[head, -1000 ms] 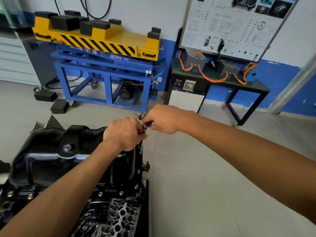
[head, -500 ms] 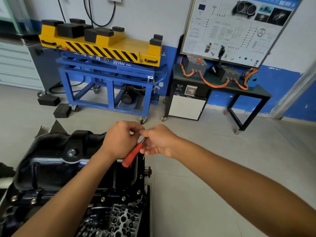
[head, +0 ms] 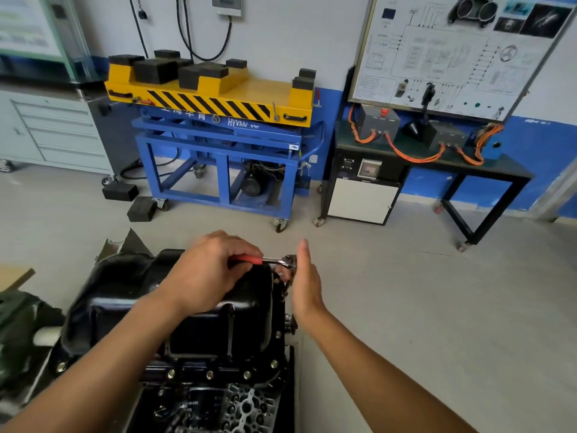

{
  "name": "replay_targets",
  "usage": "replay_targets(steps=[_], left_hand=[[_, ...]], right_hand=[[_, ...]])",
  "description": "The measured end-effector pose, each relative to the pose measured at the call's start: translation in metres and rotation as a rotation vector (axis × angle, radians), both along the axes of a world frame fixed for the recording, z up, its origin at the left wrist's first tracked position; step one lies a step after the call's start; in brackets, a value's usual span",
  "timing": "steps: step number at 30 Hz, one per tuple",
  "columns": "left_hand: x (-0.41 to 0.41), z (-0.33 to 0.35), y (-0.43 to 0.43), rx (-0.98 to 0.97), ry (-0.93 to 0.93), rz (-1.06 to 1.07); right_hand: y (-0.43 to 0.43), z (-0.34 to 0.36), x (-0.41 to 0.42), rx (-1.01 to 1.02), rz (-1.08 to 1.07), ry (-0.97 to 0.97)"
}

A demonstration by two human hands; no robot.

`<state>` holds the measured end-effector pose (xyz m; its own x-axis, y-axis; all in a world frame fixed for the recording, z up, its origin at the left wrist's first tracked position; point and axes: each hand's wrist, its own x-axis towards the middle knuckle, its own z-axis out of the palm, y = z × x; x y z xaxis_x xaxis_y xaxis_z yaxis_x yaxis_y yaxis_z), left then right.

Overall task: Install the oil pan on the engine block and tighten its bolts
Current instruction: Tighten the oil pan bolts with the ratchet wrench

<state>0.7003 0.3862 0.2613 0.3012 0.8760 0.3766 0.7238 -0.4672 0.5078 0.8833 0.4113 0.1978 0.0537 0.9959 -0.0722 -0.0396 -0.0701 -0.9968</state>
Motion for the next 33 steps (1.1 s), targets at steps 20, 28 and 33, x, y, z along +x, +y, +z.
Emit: replay_targets(steps=[20, 28, 33], left_hand=[[0.041, -0.018, -0.070, -0.006, 0.046, -0.079], [-0.010, 0.008, -0.018, 0.033, 0.195, -0.095], [-0.012, 0.020, 0.024, -0.057, 0.102, 0.020]], right_hand=[[0.012, -0.031, -0.017, 0.052, -0.143, 0.007], [0.012, -0.025, -0.011, 0.004, -0.066, 0.038], [0.010, -0.029, -0.011, 0.030, -0.042, 0.008]])
